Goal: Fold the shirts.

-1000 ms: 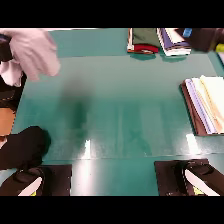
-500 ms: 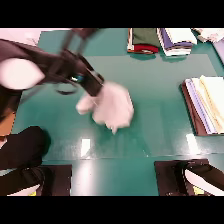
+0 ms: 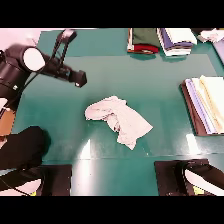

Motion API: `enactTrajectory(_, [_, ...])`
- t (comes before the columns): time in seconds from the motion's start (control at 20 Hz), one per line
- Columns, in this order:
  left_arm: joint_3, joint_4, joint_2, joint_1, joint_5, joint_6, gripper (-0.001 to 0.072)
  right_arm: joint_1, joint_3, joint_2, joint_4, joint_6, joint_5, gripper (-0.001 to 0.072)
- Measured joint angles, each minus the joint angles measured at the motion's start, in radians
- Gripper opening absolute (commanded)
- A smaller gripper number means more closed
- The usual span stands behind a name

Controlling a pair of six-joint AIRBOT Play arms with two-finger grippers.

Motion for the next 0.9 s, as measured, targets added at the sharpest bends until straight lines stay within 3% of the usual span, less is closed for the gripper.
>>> enactTrajectory(0.2, [-0.268, -0.154, -0.003, 0.068, 0.104, 0.020, 0.0612, 0.000, -0.087, 0.000, 0.000, 0.000, -0.001, 0.0012])
enactTrajectory(0.4, [-0.444, -0.308, -0.004, 0.051, 0.221, 0.100, 0.0590, -0.014, -0.213, 0.008, -0.014, 0.000, -0.012, 0.0011])
enactTrajectory(0.6, [-0.499, -0.367, -0.005, 0.008, 0.301, 0.139, 0.0051, -0.082, -0.415, 0.061, -0.021, 0.000, -0.035, 0.0012])
enactTrajectory(0.75, [-0.501, -0.376, -0.005, -0.002, 0.335, 0.148, 0.0022, -0.168, -0.599, 0.109, -0.024, 0.008, -0.029, 0.0027])
enactTrajectory(0.85, [-0.476, -0.375, -0.004, -0.004, 0.337, 0.153, 0.0022, -0.225, -0.726, 0.125, -0.025, 0.021, -0.010, 0.0446])
enactTrajectory(0.9, [-0.455, -0.373, -0.004, -0.005, 0.333, 0.158, 0.0022, -0.248, -0.790, 0.124, -0.025, 0.022, 0.000, 0.0459])
